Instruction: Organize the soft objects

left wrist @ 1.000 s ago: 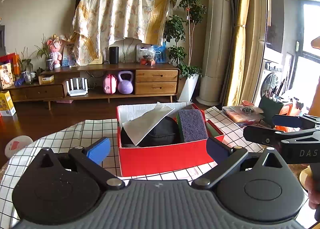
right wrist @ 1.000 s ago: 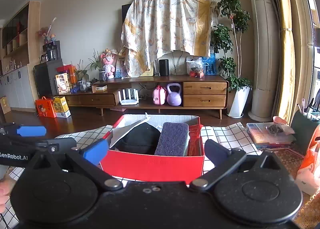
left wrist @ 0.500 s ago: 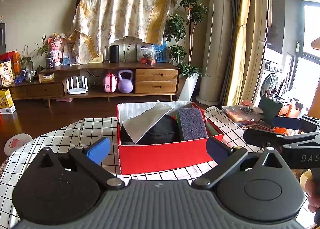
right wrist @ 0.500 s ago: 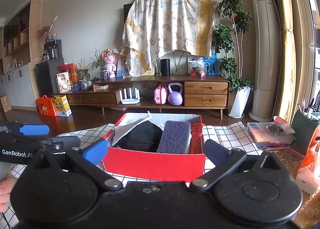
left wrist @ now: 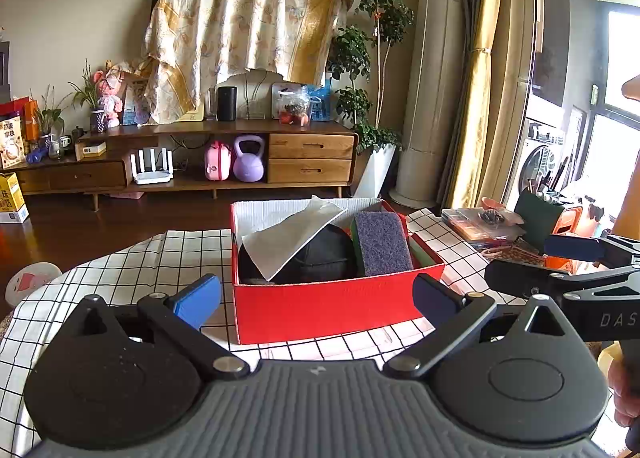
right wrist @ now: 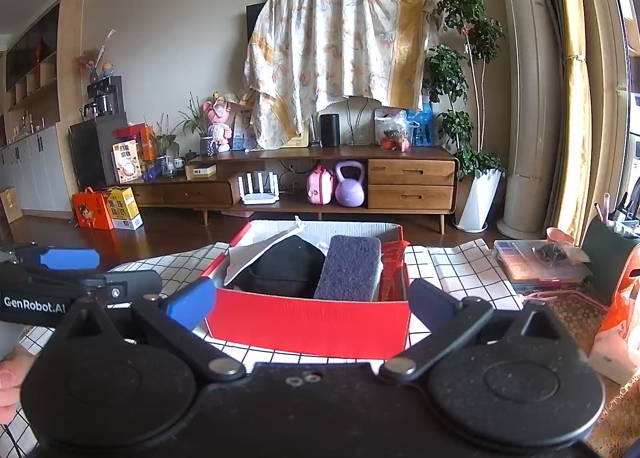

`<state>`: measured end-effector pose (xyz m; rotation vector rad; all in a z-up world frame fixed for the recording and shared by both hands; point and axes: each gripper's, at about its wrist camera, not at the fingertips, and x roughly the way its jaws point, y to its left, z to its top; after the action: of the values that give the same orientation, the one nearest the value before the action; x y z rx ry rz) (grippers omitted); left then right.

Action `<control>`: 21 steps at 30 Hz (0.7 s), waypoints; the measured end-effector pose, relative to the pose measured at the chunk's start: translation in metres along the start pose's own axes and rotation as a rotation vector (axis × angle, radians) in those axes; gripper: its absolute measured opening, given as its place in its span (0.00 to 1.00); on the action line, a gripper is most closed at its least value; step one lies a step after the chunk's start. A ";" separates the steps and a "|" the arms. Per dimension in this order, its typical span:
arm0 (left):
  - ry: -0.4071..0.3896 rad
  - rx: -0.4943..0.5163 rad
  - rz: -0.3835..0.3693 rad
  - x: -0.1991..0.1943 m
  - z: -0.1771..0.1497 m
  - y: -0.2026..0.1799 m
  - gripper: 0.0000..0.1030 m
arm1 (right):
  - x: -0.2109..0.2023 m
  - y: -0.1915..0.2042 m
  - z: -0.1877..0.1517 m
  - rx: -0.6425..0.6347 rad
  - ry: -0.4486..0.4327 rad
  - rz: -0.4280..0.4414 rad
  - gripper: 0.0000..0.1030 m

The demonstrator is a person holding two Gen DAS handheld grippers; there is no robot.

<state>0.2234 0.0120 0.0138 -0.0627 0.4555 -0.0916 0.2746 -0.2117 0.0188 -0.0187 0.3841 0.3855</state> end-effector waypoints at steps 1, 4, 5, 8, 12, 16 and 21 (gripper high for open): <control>0.001 -0.001 0.000 0.000 0.000 0.000 1.00 | 0.000 0.000 -0.001 0.000 0.000 -0.001 1.00; 0.002 -0.002 -0.001 0.000 0.002 0.001 1.00 | 0.000 0.000 -0.002 0.001 0.002 -0.004 1.00; 0.002 -0.002 -0.002 0.000 0.002 0.000 1.00 | -0.001 0.001 -0.002 0.002 0.001 -0.004 1.00; 0.002 0.001 -0.003 0.000 0.000 -0.002 1.00 | 0.000 0.000 -0.002 0.001 0.002 -0.004 1.00; 0.003 -0.001 -0.006 -0.001 0.000 -0.003 1.00 | -0.001 0.000 -0.002 0.001 0.002 -0.005 1.00; 0.003 -0.001 -0.011 -0.001 0.001 -0.003 1.00 | 0.000 0.000 -0.002 0.002 0.003 -0.004 1.00; 0.004 0.000 -0.015 -0.003 0.002 -0.004 1.00 | 0.000 0.000 -0.001 0.002 0.003 -0.004 1.00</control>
<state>0.2214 0.0087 0.0167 -0.0660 0.4590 -0.1066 0.2737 -0.2118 0.0176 -0.0180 0.3873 0.3809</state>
